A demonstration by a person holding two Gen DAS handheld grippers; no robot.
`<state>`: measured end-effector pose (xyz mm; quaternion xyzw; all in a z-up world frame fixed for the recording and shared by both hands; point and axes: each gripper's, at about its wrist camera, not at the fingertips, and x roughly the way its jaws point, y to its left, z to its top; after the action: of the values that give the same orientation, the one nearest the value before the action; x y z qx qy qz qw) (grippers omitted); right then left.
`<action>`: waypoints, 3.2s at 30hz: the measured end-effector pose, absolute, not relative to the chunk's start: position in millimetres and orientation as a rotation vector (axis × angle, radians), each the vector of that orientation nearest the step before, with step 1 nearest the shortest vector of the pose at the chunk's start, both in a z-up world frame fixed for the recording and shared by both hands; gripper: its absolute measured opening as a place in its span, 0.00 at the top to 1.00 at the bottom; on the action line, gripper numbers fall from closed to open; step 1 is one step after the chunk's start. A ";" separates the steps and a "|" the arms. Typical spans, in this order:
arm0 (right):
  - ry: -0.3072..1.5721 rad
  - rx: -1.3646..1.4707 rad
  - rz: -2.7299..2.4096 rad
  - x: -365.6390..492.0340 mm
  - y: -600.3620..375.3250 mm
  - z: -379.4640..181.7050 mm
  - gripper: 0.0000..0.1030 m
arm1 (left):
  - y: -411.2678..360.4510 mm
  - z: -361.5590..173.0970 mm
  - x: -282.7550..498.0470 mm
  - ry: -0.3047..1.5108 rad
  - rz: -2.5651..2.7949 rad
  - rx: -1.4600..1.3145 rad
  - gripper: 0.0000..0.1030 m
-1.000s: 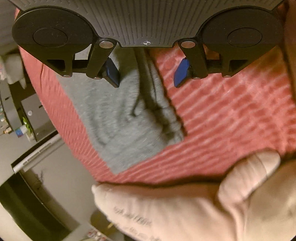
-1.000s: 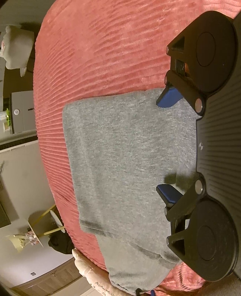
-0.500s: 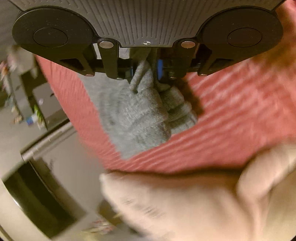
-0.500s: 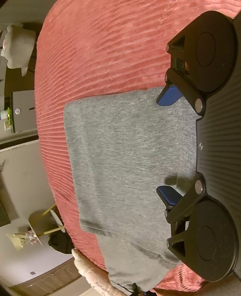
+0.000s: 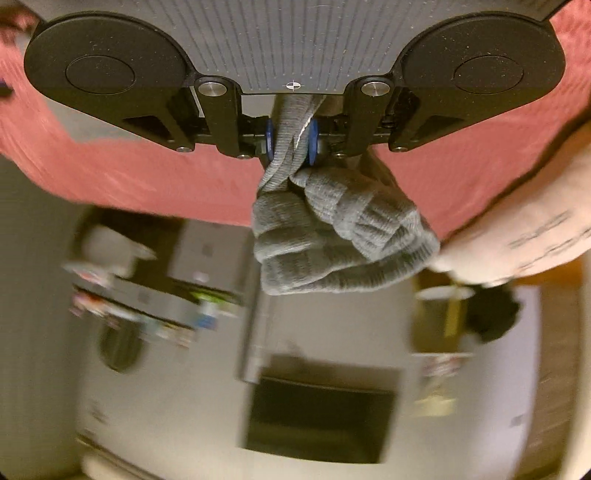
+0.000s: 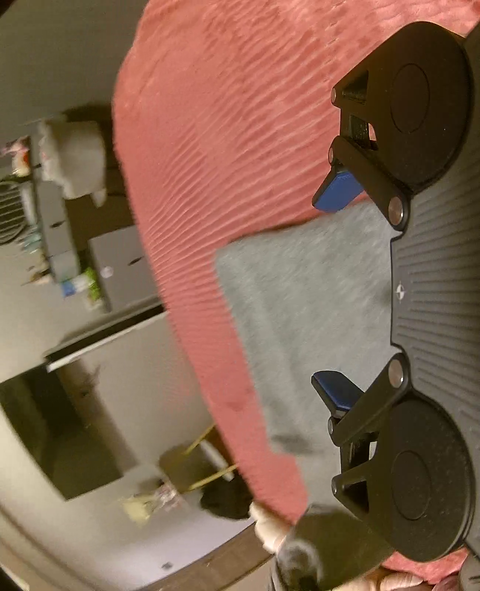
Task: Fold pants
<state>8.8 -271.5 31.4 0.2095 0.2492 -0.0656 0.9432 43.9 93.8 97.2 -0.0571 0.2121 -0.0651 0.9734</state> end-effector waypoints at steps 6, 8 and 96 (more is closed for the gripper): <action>0.505 0.553 -0.045 14.7 -260.9 22.9 0.09 | 13.9 76.6 33.7 0.487 -0.312 0.071 0.82; 0.527 0.567 -0.032 17.5 -257.4 16.8 0.09 | -14.0 61.4 33.2 0.523 -0.373 0.170 0.82; 0.563 0.892 -0.089 63.7 -237.5 -10.6 0.51 | 84.6 15.1 41.9 1.016 0.004 -0.363 0.13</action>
<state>63.7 -237.5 -10.6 0.4256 0.2686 -0.0422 0.8631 41.9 84.6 15.1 -0.1727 0.4837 0.0019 0.8580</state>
